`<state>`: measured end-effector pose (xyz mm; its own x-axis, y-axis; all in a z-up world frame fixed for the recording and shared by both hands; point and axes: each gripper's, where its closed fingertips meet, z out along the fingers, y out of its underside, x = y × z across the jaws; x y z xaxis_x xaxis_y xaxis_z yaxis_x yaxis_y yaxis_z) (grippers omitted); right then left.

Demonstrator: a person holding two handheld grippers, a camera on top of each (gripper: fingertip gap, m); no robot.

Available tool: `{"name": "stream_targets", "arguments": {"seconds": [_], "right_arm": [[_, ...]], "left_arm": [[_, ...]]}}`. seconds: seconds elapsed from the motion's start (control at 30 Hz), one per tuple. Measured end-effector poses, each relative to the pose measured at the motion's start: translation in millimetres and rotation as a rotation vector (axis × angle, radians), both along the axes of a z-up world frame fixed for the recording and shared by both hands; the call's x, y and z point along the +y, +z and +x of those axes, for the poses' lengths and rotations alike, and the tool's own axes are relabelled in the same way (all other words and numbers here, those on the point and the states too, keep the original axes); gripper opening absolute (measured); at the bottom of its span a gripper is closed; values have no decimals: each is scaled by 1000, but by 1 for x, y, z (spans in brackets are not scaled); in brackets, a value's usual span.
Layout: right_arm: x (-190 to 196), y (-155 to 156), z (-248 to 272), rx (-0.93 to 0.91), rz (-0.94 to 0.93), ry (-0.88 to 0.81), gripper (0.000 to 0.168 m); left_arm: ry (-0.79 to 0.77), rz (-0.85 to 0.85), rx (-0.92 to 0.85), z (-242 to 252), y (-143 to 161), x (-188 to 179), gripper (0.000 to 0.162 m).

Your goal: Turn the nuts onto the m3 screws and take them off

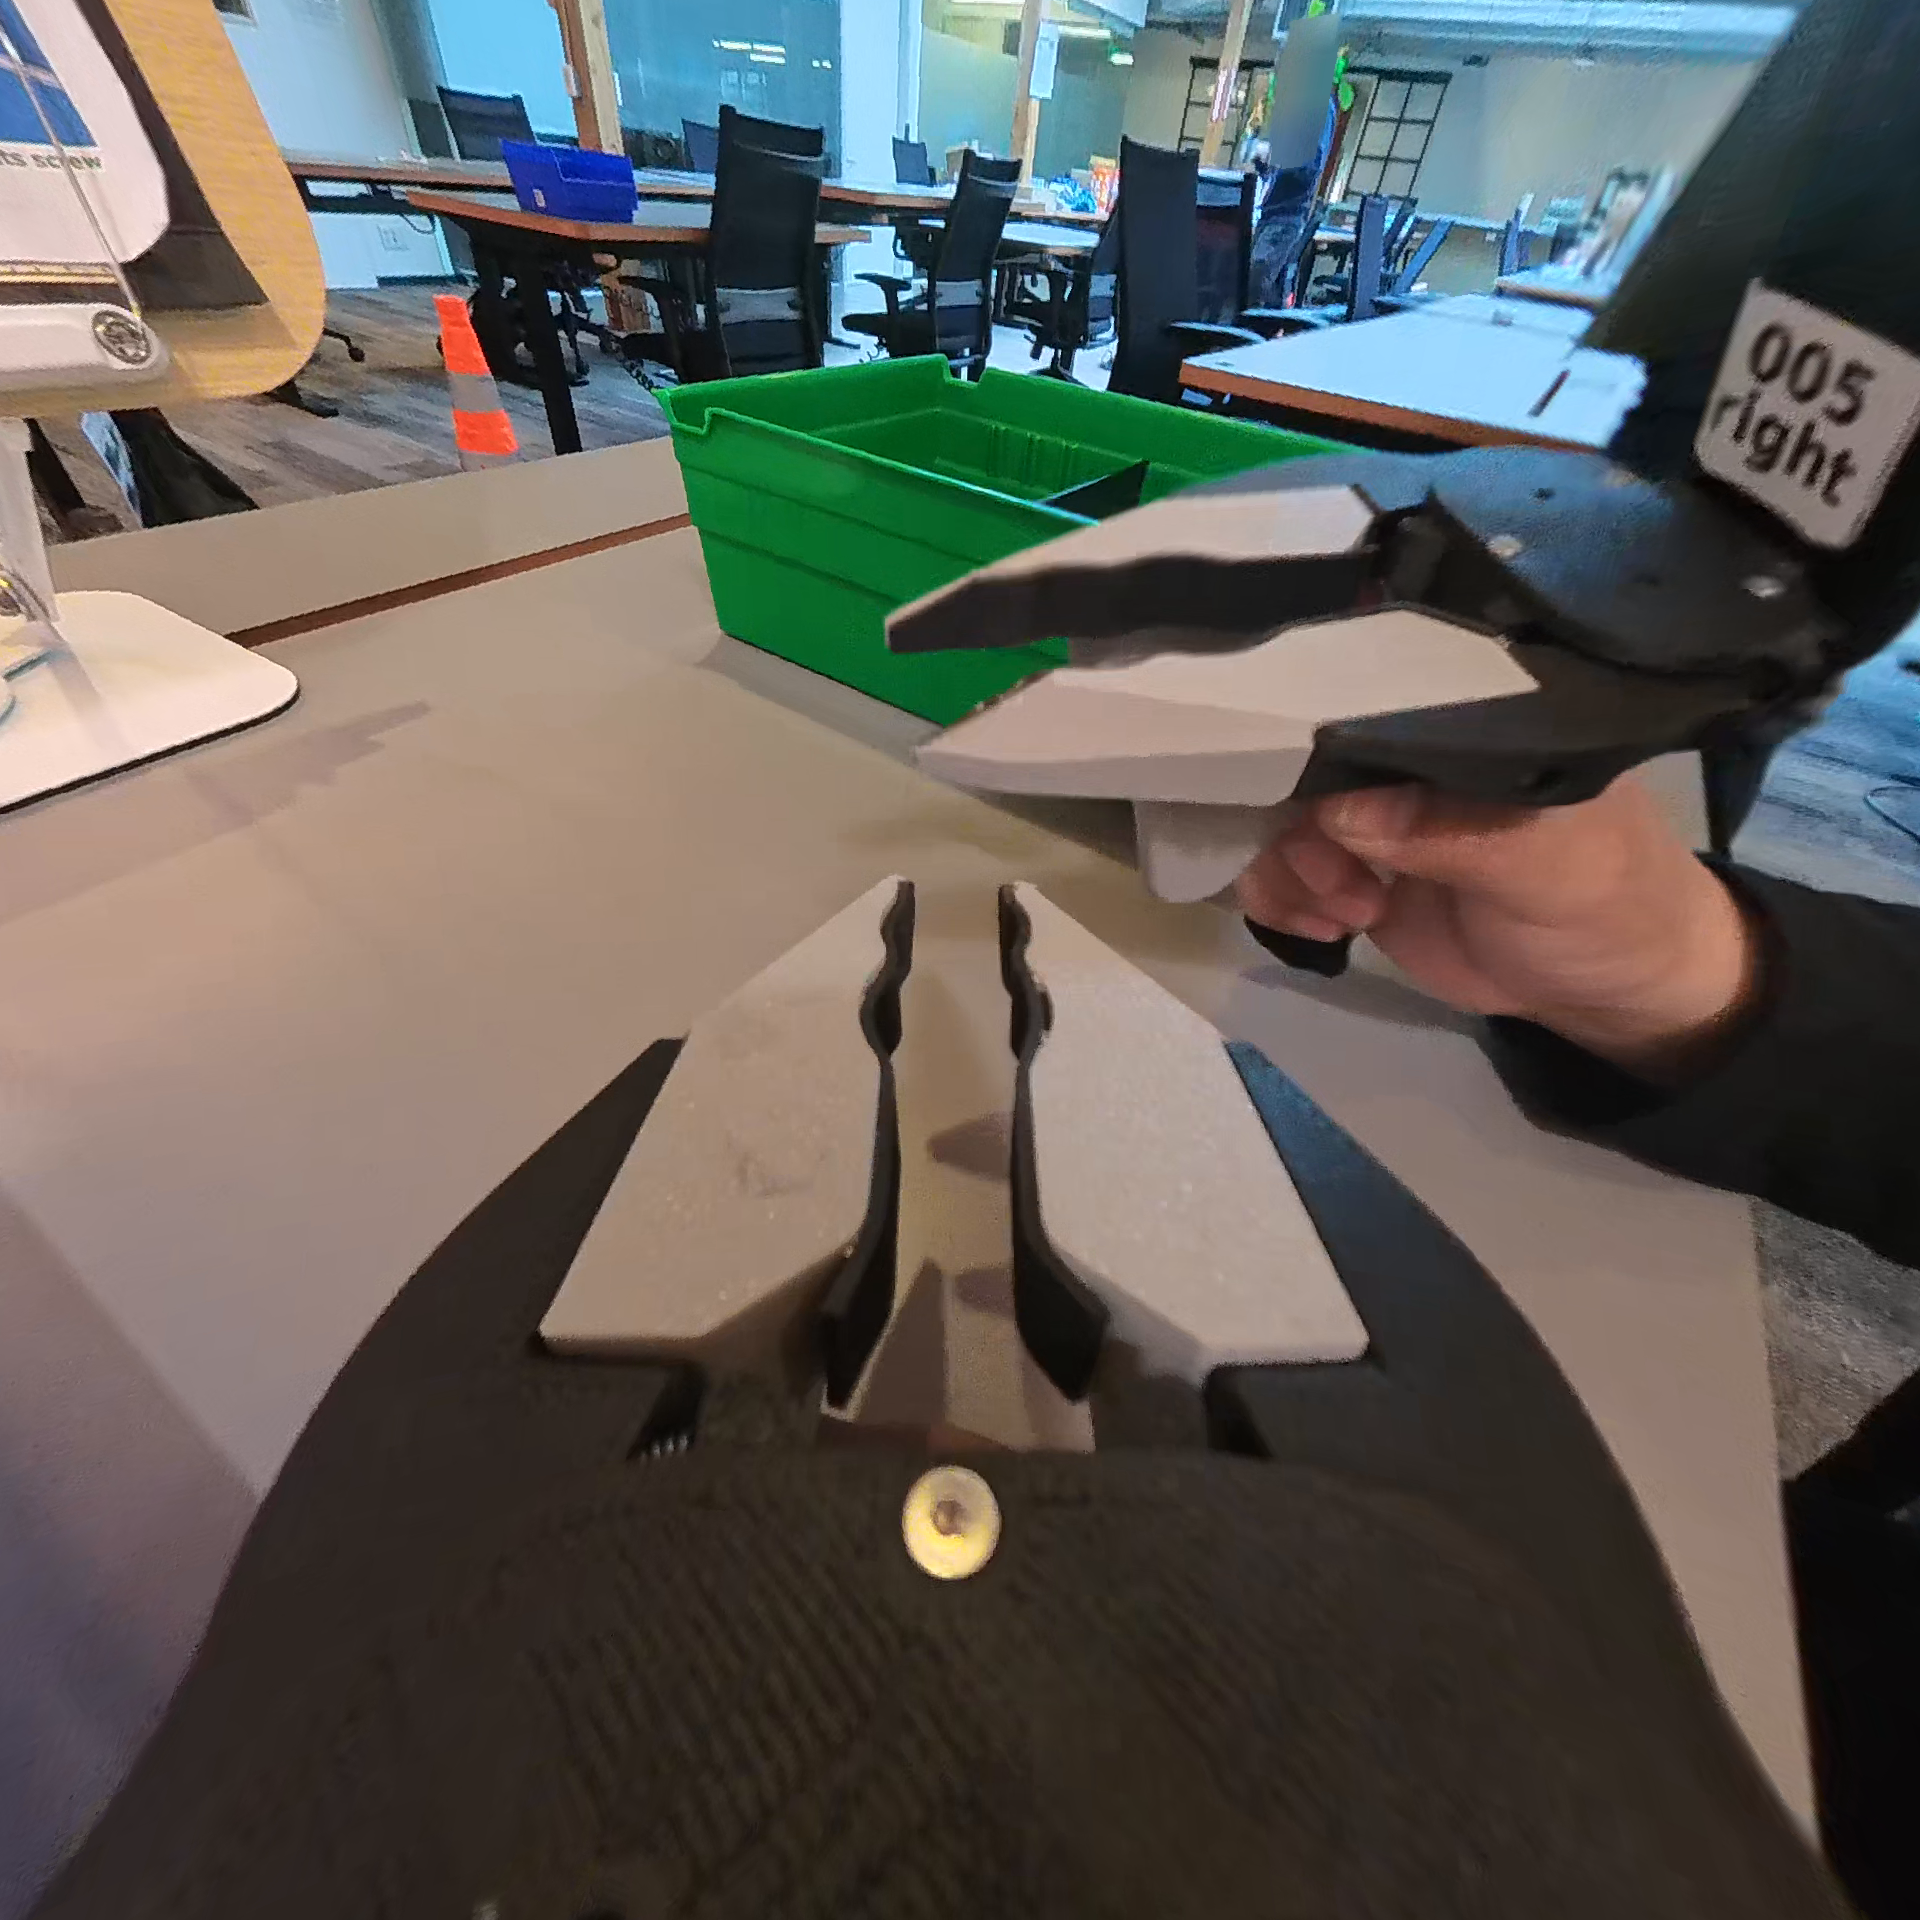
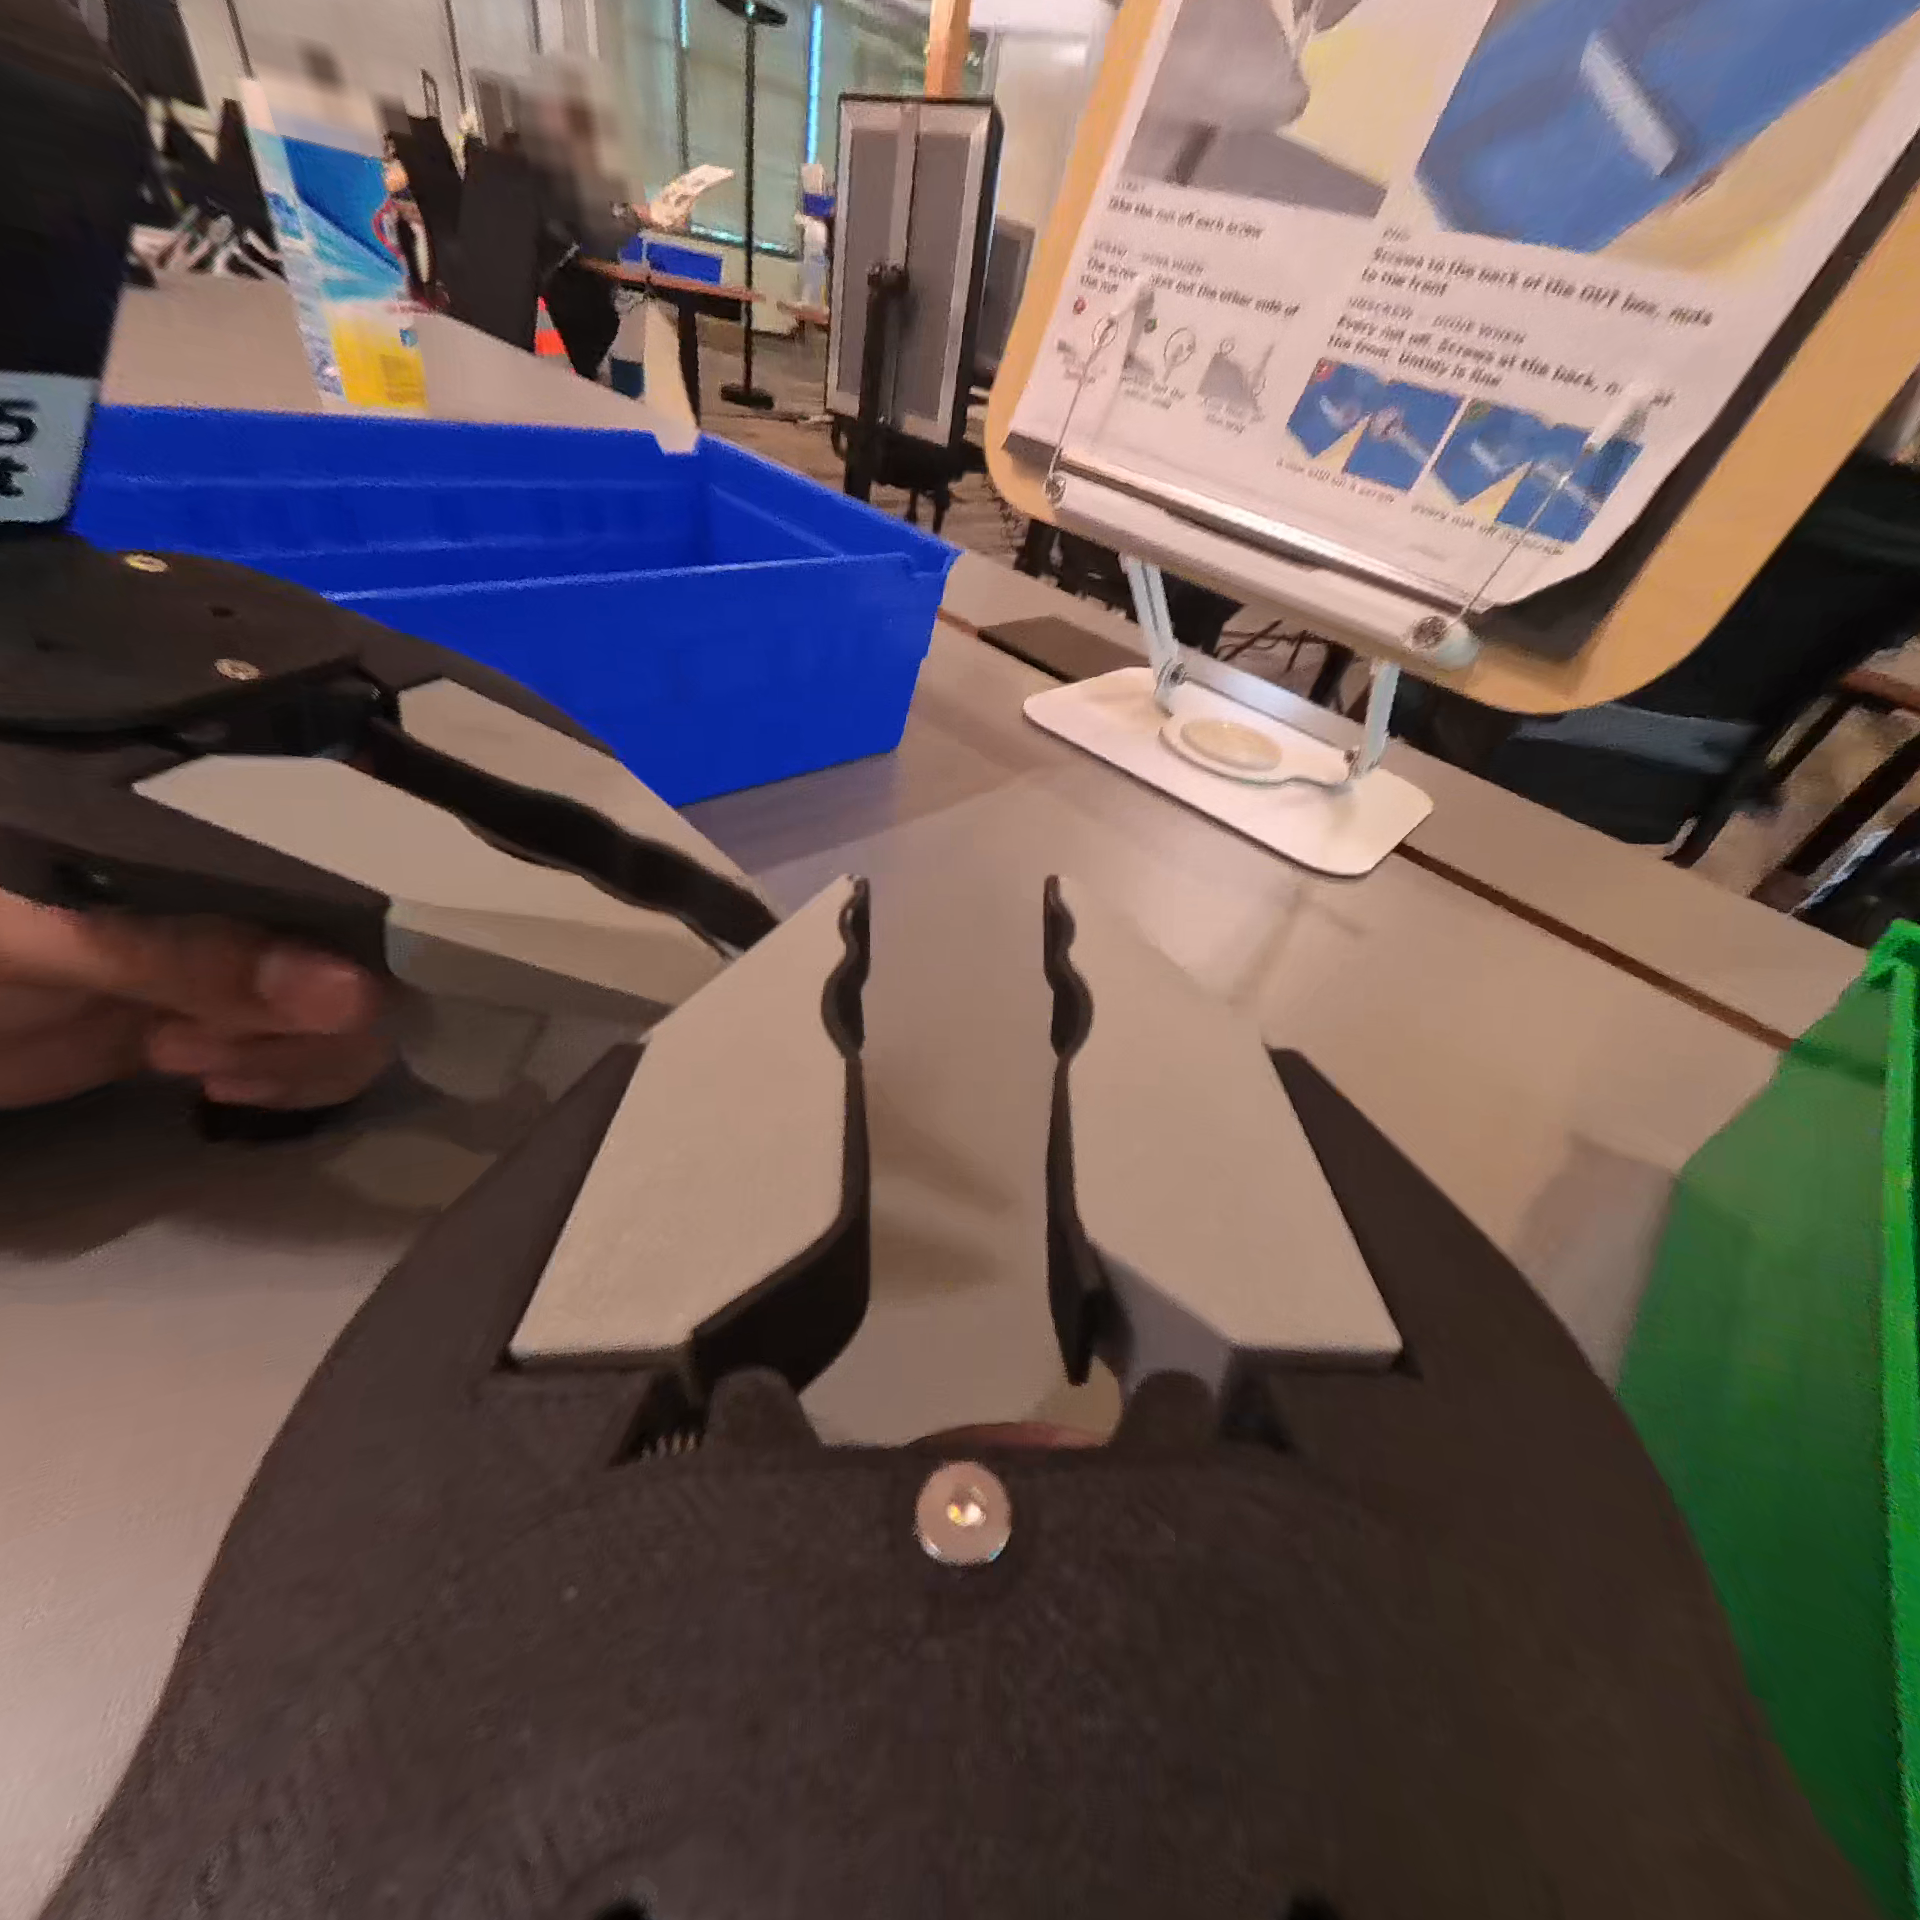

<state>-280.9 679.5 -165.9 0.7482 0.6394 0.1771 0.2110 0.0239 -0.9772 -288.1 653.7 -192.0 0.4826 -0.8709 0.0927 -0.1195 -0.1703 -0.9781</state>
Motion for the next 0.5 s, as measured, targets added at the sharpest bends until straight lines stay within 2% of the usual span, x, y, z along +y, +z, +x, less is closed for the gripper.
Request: {"name": "stream_targets", "arguments": {"seconds": [0.13,0.3,0.33,0.4,0.5], "right_arm": [[-1,0,5,-24,48,-12,24],[-8,2,-4,-57,77,12,24],[-10,3,-6,-64,89,23,24],[-12,3,-10,-75,101,34,23],[-14,0,-13,-95,105,42,23]], "left_arm": [[-2,-15,-105,-14,24,-20,15],[99,67,21,-86,75,-27,12],[88,46,87,-102,77,-26,6],[166,-12,220,-144,74,-9,3],[197,-240,401,-195,38,4,16]]}}
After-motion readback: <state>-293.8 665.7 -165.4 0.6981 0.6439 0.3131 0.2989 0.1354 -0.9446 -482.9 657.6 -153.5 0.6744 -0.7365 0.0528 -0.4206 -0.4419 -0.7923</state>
